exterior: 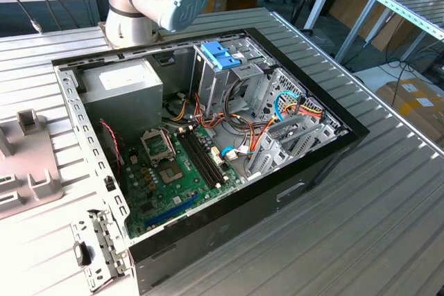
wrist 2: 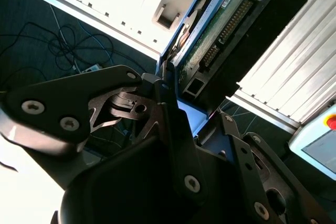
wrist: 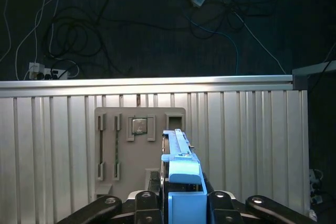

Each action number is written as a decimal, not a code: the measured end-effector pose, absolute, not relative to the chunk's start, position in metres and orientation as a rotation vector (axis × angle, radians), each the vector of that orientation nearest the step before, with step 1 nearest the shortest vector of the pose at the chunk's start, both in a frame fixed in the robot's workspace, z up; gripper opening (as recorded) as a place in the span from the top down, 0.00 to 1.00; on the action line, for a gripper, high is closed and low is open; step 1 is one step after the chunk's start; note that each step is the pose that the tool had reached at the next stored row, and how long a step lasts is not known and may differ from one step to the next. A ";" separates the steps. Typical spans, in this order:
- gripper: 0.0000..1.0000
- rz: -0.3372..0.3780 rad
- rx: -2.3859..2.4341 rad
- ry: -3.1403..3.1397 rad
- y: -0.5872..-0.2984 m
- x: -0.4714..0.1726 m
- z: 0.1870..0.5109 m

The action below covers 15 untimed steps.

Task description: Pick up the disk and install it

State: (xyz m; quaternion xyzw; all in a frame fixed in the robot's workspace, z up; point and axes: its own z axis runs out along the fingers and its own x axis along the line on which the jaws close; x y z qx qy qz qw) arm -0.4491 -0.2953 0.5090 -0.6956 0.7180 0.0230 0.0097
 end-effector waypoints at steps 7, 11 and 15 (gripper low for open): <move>0.63 0.072 -2.172 2.242 -0.298 -0.449 0.509; 0.63 0.072 -2.172 2.242 -0.299 -0.449 0.509; 0.63 0.072 -2.172 2.242 -0.301 -0.449 0.509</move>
